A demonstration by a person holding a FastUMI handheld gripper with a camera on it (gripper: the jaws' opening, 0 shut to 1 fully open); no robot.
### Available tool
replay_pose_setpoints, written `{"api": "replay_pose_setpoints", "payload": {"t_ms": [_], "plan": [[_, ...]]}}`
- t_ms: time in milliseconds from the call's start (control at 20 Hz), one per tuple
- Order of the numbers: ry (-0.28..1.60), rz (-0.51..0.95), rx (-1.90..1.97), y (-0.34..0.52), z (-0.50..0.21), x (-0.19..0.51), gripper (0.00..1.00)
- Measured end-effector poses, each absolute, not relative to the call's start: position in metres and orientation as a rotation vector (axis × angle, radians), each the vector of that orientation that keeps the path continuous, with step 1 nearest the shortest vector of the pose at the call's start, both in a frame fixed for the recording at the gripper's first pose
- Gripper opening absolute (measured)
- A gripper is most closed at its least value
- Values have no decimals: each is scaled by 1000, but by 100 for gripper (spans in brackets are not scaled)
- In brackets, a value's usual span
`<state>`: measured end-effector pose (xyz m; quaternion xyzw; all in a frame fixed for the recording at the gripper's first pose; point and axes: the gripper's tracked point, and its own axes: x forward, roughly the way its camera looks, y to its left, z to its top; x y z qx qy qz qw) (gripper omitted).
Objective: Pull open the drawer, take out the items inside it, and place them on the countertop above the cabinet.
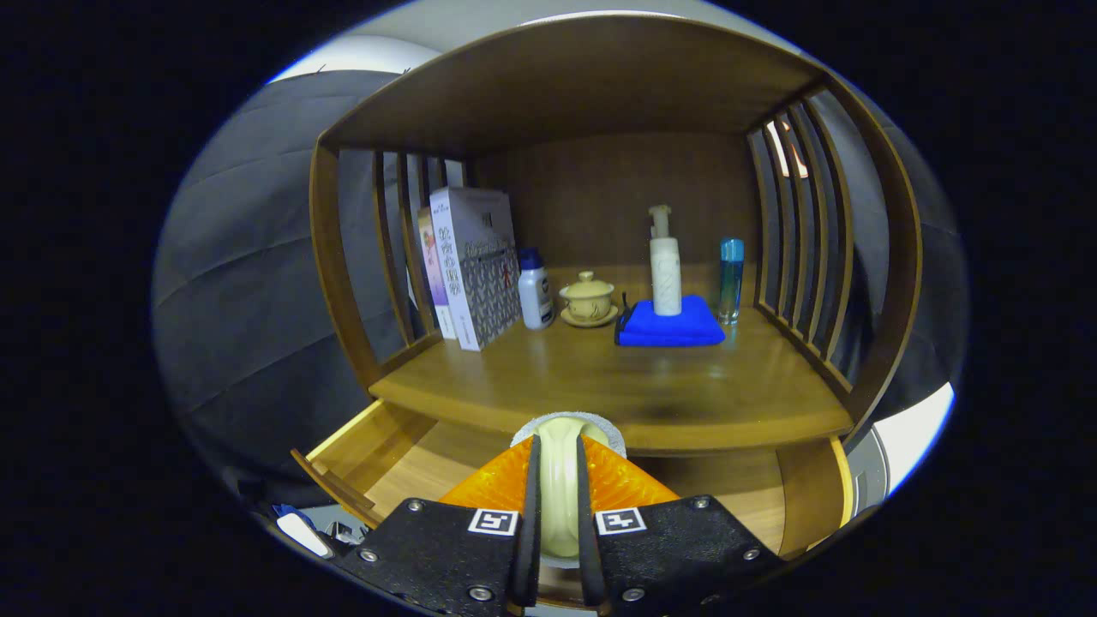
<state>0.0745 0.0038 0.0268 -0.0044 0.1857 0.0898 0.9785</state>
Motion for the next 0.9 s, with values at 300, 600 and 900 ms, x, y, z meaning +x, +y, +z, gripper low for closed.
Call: {"api": "replay_pose_setpoints", "payload": {"t_ms": [300, 600, 900], "plan": [[321, 161, 8, 3, 56, 100, 19], [290, 102, 47, -8, 70, 141, 20], [336, 39, 99, -22, 54, 182, 20]]}}
